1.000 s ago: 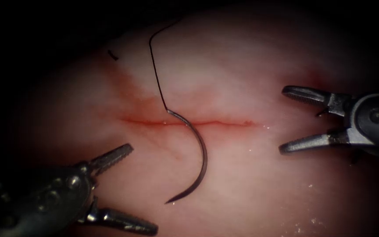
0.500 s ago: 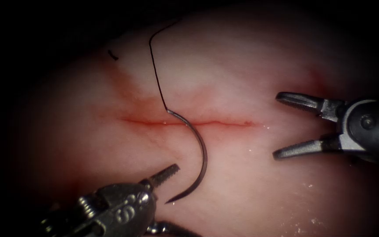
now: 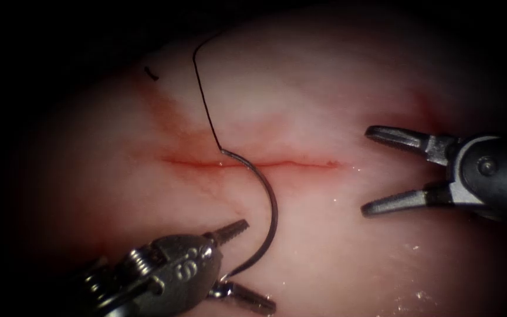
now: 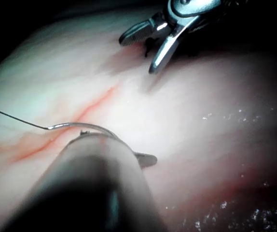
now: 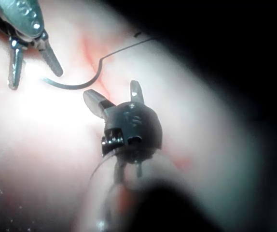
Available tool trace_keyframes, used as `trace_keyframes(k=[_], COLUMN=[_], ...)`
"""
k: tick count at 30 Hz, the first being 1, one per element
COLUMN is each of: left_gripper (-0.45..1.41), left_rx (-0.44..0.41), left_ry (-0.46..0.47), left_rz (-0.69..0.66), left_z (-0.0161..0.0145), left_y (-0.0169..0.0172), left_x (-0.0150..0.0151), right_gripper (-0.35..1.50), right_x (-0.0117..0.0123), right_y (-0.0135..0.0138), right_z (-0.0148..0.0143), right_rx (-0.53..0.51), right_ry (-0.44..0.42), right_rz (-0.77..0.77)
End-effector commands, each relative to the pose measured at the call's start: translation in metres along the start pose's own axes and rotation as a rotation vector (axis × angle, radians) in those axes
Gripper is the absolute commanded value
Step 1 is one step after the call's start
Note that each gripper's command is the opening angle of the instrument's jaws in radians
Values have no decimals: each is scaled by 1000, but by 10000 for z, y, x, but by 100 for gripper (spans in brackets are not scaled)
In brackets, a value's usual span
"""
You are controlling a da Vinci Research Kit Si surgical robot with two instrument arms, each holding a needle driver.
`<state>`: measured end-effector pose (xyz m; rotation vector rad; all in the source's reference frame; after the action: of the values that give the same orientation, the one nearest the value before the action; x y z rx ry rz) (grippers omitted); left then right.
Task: Wound Closure
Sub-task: With the left tool, pickup the needle near the tip, then pass the needle from the left to the right needle driver.
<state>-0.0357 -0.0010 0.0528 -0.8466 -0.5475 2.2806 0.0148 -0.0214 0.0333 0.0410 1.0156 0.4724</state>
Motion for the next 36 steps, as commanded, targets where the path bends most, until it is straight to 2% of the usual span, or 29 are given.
trace_keyframes(k=[1,3,4,5,8,11,13,16,22,23,24,25,31,33,35,36], left_gripper=[35,23,-17,-45,-45,-45,-45,-45,-45,-45,-45,-45,-45,-45,-45,-45], left_rx=[1,-4,-24,-28,-32,-38,-14,17,137,153,173,183,321,371,426,452], left_ry=[1,-1,1,-1,-4,9,45,56,58,66,73,76,25,-2,-23,-30], left_rz=[5,1,-9,-9,-9,-12,-23,9,68,68,78,79,146,169,199,215], left_z=[4,4,3,2,0,-4,-9,-17,-39,-42,-45,-47,-49,-48,-47,-47], left_y=[-7,-9,-9,-9,-10,-12,-17,-18,-17,-17,-17,-17,-17,-15,-15,-14], left_x=[8,7,7,6,7,11,17,21,31,33,35,36,36,35,34,34], right_gripper=[104,104,104,102,100,107,117,121,115,112,107,105,90,92,109,110], right_x=[8,8,8,9,10,12,15,19,29,31,33,34,40,45,51,55], right_y=[5,5,4,3,2,-1,-8,-13,-24,-26,-27,-28,-29,-31,-33,-35], right_z=[12,11,11,11,12,14,16,17,15,15,14,13,14,20,26,30], right_rx=[-1,-1,-1,1,7,11,-24,-51,-100,-110,-125,-131,-155,-218,-283,-317], right_ry=[6,5,5,2,-7,-38,-68,-82,-89,-85,-65,-53,-47,-67,-85,-96], right_rz=[-8,-2,4,16,50,95,161,199,334,397,562,642,728,770,805,812])
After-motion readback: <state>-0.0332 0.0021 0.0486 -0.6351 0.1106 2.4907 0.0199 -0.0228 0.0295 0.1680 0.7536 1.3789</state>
